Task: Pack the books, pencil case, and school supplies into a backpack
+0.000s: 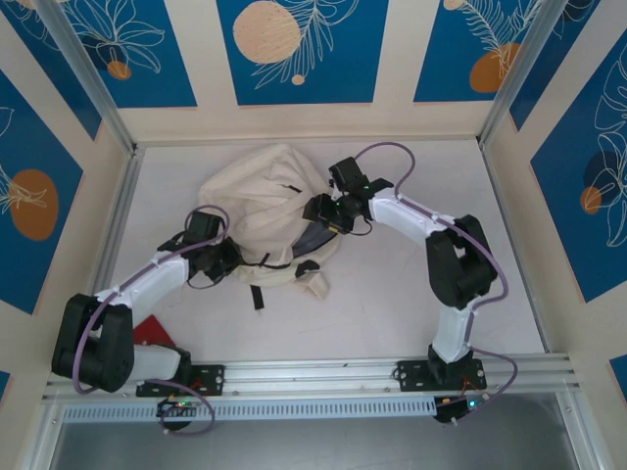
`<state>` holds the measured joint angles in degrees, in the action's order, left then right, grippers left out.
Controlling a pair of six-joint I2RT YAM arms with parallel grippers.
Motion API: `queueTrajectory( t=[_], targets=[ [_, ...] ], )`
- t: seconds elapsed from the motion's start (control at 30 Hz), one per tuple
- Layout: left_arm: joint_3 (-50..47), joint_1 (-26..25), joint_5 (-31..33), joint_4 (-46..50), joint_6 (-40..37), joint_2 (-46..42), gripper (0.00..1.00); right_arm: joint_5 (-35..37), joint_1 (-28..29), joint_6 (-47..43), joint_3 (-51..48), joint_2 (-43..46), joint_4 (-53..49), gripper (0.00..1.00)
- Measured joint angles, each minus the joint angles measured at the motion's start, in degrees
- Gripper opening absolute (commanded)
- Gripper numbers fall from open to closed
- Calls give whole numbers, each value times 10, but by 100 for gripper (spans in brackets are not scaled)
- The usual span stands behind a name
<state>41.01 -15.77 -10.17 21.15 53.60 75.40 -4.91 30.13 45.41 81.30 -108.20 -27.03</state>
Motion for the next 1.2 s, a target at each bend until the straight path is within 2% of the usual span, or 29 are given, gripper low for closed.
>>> queueTrajectory(
  t=[0.3,0.33,0.47,0.53,0.63,0.7,0.83,0.87,1.03,1.07,1.2],
  targets=[
    [29,23,-7,13,-43,23,0,-78,-5,16,98,-111,35,71],
    [34,24,-9,13,-45,29,0,-85,-5,19,102,-117,37,65],
    [53,28,-11,13,-57,45,0,-106,-7,30,109,-124,36,31],
    [58,29,-10,12,-62,46,0,-108,-10,28,117,-123,32,19],
    [58,29,-10,12,-67,46,0,-108,-14,22,126,-114,19,8],
    [58,29,-11,12,-72,46,0,-107,-15,17,127,-96,12,7],
    [58,29,-13,12,-77,47,0,-100,-15,4,142,-52,6,7],
    [58,29,-13,12,-78,47,0,-95,-15,-1,145,-42,3,12],
    [58,30,-11,8,-83,55,0,-44,-14,-23,156,-6,-35,53],
    [58,31,-11,7,-85,60,0,-34,-14,-27,147,4,-34,58],
    [58,31,-12,7,-90,66,0,-19,-14,-32,84,45,-31,59]
  ],
)
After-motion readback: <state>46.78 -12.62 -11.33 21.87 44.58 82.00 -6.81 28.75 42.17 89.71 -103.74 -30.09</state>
